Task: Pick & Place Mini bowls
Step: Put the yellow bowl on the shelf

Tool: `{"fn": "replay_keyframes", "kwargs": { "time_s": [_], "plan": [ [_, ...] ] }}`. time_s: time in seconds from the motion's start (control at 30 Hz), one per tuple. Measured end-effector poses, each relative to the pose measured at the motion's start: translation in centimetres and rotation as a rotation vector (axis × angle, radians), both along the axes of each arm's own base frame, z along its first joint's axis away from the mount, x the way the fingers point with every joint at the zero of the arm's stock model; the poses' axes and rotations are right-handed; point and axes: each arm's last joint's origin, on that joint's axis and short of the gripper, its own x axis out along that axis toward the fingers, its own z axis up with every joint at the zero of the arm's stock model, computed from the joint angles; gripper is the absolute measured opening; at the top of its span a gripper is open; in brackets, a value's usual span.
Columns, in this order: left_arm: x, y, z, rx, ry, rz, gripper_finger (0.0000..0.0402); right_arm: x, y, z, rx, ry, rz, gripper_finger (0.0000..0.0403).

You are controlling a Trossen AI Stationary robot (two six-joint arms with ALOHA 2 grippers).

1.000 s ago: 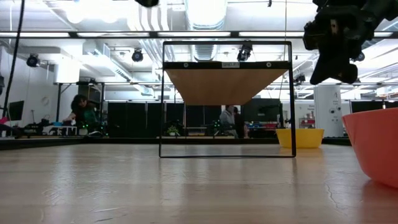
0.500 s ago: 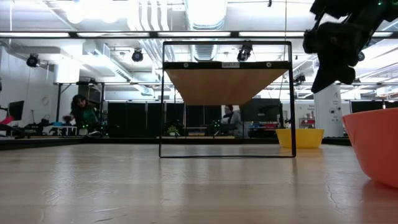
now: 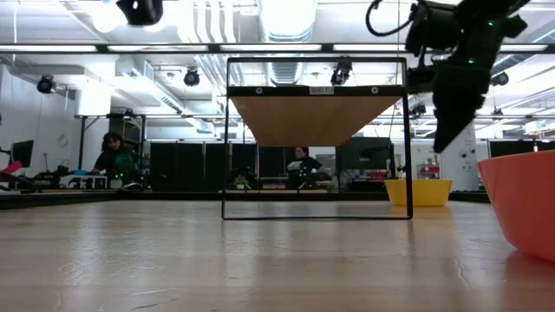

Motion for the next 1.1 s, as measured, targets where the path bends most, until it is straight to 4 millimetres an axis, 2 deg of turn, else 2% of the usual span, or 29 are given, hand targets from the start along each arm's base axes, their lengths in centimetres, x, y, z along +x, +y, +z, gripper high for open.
{"fn": "replay_keyframes", "kwargs": {
  "time_s": [0.13, 0.33, 0.5, 0.67, 0.9, 1.1],
  "plan": [
    [-0.6, 0.3, -2.4, 0.004, 0.046, 0.083, 0.0003, 0.5, -0.8, 0.8, -0.093, 0.015, -0.031, 0.0181],
    [-1.3, -0.1, -5.3, -0.012, -0.021, 0.209, 0.0003, 0.9, -2.1, -0.2, -0.042, 0.068, -0.048, 0.018],
    [-1.8, -0.9, -7.7, -0.027, -0.084, 0.15, 0.0003, 1.5, -3.0, -1.1, -0.018, 0.12, -0.038, 0.0172],
    [-2.3, -1.2, -10.9, -0.056, -0.034, 0.129, 0.0003, 2.6, -3.9, -1.6, -0.025, 0.165, 0.025, 0.0169],
    [-3.0, -1.0, -12.0, -0.069, -0.078, 0.126, 0.0003, 3.7, -4.7, -2.2, -0.006, 0.201, 0.079, 0.0175],
    [-3.8, -0.8, -12.5, -0.052, -0.102, 0.151, 0.0003, 3.8, -5.9, -3.9, 0.03, 0.27, 0.048, 0.0169]
  ]
}}
